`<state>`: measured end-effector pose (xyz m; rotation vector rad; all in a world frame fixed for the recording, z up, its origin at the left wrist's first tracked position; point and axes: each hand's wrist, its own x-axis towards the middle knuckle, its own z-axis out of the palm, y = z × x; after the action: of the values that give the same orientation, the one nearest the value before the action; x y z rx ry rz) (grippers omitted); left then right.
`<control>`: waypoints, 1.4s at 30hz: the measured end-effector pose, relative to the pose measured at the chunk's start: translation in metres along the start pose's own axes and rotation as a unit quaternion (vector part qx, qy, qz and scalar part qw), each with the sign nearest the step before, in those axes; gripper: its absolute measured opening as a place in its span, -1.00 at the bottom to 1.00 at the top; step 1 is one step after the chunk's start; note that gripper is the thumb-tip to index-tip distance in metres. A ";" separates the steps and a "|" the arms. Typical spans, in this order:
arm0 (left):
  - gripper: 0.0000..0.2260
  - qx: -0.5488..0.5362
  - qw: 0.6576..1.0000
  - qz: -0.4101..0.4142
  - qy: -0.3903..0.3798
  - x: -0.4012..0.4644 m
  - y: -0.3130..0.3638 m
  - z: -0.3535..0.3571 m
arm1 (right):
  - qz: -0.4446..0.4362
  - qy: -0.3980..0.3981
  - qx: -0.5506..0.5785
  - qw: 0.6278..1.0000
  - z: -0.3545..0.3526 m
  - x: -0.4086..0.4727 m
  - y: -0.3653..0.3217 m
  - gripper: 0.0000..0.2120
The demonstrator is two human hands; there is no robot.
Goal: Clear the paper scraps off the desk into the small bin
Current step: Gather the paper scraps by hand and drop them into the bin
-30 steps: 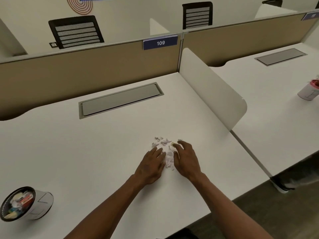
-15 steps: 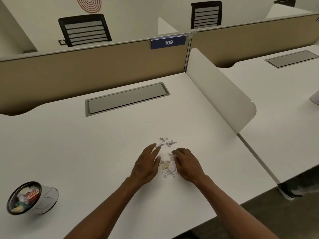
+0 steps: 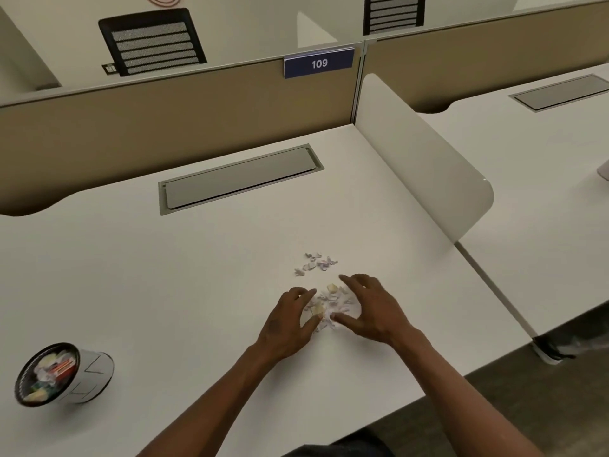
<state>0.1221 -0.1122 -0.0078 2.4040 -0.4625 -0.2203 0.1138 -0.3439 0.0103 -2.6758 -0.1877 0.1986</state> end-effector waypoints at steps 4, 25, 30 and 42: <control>-0.20 0.025 0.997 -0.042 -0.068 0.001 -0.007 -0.006 | 0.019 -0.123 -0.089 0.988 -0.007 0.005 0.001 0.20; -0.81 -0.128 0.983 -0.126 0.032 0.018 0.018 0.010 | 0.037 -0.057 0.132 0.989 0.018 0.018 -0.040 -0.80; -0.73 -0.178 0.963 -0.201 0.027 0.012 0.015 -0.001 | 0.075 -0.078 0.179 0.978 0.016 0.019 -0.043 -0.81; -0.84 -0.258 0.949 -0.176 0.037 0.006 0.021 -0.057 | 0.045 -0.094 0.288 0.952 -0.019 0.036 -0.066 -0.85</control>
<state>0.1374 -0.0961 0.0493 1.9487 0.0678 -0.3566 0.1457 -0.2871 0.0522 -2.0830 -0.0511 0.4611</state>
